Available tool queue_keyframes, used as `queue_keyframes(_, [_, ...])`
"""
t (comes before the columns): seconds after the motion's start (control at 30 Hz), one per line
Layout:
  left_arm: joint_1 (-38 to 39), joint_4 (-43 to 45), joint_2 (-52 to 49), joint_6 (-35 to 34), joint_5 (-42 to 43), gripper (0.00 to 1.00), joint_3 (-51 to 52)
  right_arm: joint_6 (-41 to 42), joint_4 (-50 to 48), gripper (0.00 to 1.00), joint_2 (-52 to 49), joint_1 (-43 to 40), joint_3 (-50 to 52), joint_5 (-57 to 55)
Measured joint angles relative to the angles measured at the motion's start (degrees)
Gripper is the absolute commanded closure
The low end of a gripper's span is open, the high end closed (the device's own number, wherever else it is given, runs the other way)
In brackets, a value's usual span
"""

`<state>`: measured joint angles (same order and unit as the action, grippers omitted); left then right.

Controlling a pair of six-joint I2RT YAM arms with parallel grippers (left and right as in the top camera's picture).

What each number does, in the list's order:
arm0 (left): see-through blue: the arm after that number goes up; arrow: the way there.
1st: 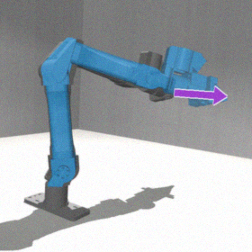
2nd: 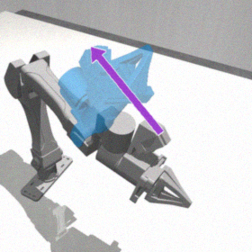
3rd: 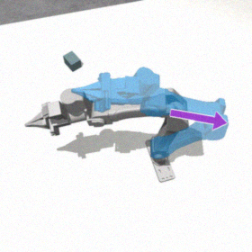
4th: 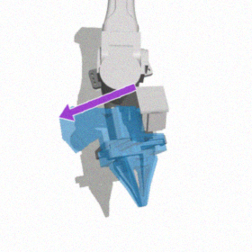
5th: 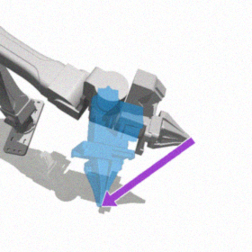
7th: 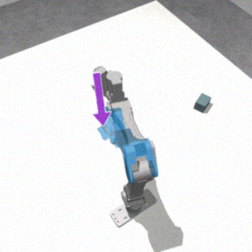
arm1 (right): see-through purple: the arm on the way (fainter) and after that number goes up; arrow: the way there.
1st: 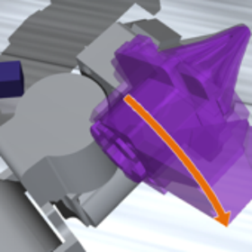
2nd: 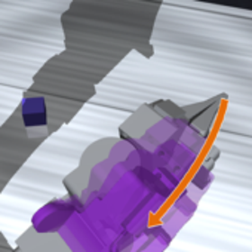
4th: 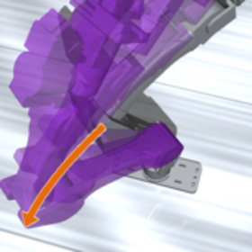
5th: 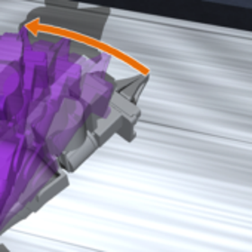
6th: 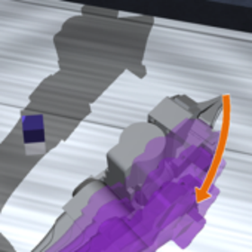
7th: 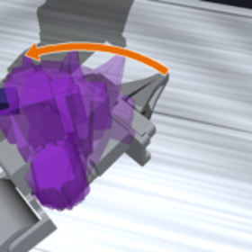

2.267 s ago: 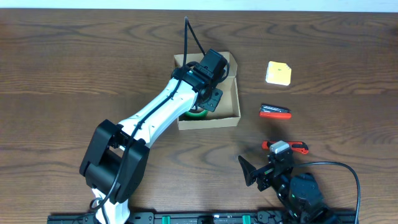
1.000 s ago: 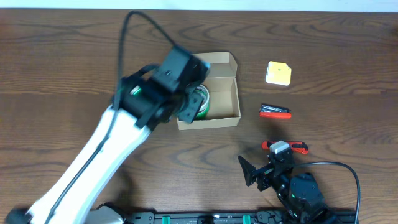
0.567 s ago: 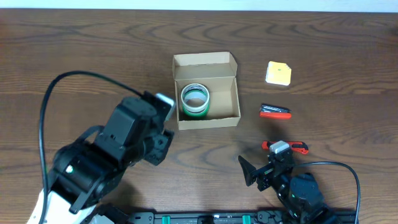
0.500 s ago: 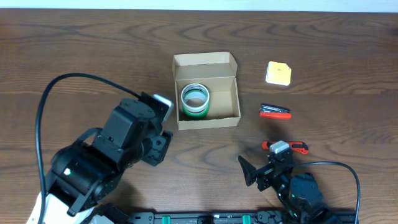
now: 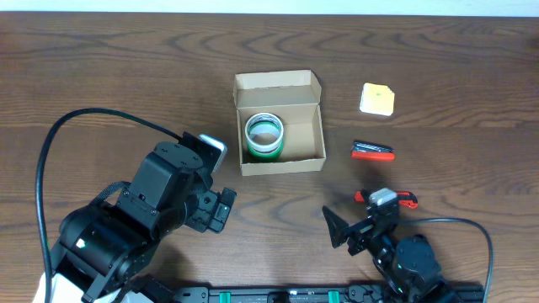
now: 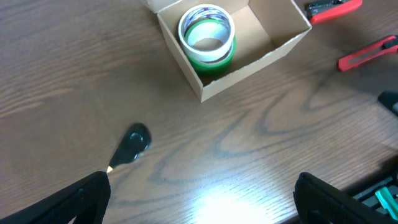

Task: Pack container
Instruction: 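Reach the right gripper to the yellow notepad and grasp it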

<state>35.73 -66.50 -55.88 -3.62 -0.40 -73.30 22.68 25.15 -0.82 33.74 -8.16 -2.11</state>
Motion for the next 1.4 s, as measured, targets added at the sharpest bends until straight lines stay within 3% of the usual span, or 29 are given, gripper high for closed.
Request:
queue_keyframes(0.07, [0.00, -0.35, 0.00, 0.00, 0.00, 0.05, 0.00, 10.10, -0.07, 0.01, 0.00, 0.00, 0.00, 0.46])
queue_keyframes(0.2, [0.00, -0.61, 0.02, 0.00, 0.00, 0.05, 0.00, 22.18, -2.32, 0.01, -0.02, 0.00, 0.04, -0.07])
queue_keyframes(0.4, [0.00, -1.66, 0.00, -0.04, -0.04, 0.05, 0.09, 26.53, -10.95, 0.01, 0.00, 0.00, 0.07, -0.33])
queue_keyframes(0.63, [0.00, -0.61, 0.35, -0.92, -0.48, 0.05, 0.09, 23.58, -10.34, 0.01, -1.03, -1.22, -1.16, -0.83])
queue_keyframes(0.8, [0.00, 0.87, 0.55, -0.92, -0.48, 0.05, 0.11, 17.73, -3.06, 0.01, -9.27, -6.58, -10.23, -1.20])
queue_keyframes(1.1, [0.00, 1.16, 0.55, -0.90, -0.70, 0.05, 0.13, 5.22, 10.29, 0.01, -36.00, -16.44, -34.36, -0.13])
queue_keyframes(1.4, [0.00, 1.14, 0.59, -0.85, -1.16, 0.05, 0.22, -0.61, 23.23, 0.01, -64.54, -24.98, -58.03, 0.04])
